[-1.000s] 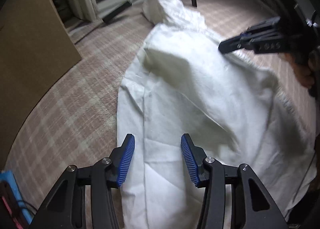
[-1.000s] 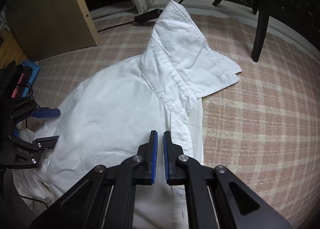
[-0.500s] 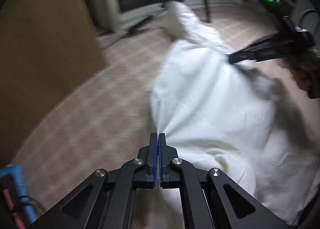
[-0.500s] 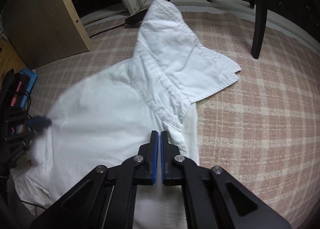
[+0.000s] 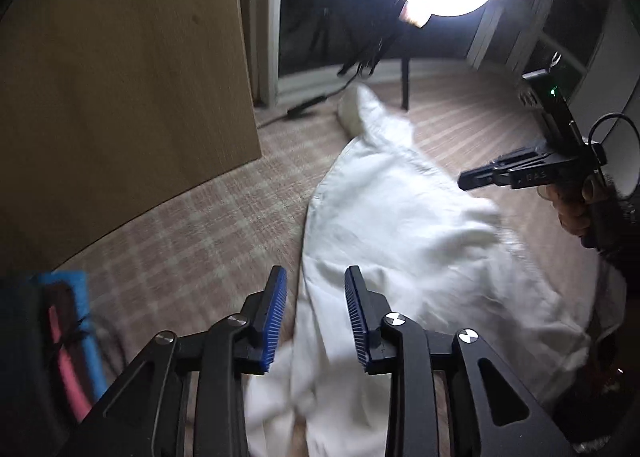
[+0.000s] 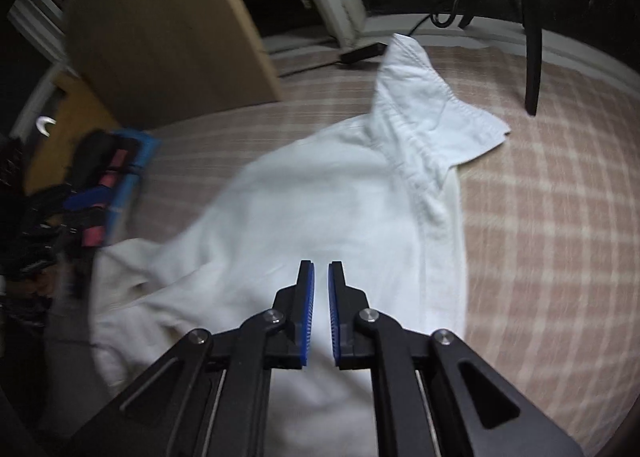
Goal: Fold clothes
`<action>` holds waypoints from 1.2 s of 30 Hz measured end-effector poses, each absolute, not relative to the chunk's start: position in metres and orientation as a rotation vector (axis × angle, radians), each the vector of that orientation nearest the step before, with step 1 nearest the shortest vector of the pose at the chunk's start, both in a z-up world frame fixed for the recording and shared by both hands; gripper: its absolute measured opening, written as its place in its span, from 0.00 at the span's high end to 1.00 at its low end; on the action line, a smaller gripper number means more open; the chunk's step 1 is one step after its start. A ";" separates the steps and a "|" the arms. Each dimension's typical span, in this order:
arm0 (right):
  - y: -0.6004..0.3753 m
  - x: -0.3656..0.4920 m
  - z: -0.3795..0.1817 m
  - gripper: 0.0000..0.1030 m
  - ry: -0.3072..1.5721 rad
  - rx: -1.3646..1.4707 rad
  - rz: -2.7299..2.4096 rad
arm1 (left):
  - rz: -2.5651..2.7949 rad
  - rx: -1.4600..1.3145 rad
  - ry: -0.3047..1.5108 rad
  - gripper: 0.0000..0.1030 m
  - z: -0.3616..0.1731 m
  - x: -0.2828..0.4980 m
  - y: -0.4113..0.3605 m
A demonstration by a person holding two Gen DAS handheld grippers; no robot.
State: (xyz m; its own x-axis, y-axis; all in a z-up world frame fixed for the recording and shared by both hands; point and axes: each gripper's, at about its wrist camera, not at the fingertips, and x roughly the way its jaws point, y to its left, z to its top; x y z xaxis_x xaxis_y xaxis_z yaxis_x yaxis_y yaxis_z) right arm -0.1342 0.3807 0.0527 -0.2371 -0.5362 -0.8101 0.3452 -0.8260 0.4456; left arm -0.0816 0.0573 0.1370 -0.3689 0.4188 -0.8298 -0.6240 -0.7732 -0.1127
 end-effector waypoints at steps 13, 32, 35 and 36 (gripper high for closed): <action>0.448 0.046 0.099 0.93 -0.087 1.330 -1.997 | 2.470 -1.398 0.151 0.68 0.187 0.092 -0.045; 0.446 0.107 -0.005 0.92 0.126 1.427 -1.986 | 1.819 -1.530 0.304 0.69 0.007 0.197 0.219; 0.435 0.096 -0.023 0.92 0.103 1.442 -1.957 | 1.820 -1.539 0.298 0.69 0.004 0.200 0.213; 0.435 0.096 -0.026 0.92 0.135 1.455 -1.971 | 1.818 -1.536 0.301 0.69 0.004 0.202 0.209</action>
State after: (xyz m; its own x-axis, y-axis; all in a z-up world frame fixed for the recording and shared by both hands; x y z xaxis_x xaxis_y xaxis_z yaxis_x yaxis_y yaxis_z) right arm 0.0957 0.4354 -0.0258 -0.1494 -0.4518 -0.8795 0.5678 -0.7674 0.2977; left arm 0.2021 0.2094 0.0043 -0.0249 0.3728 -0.9276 -0.6515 -0.7098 -0.2678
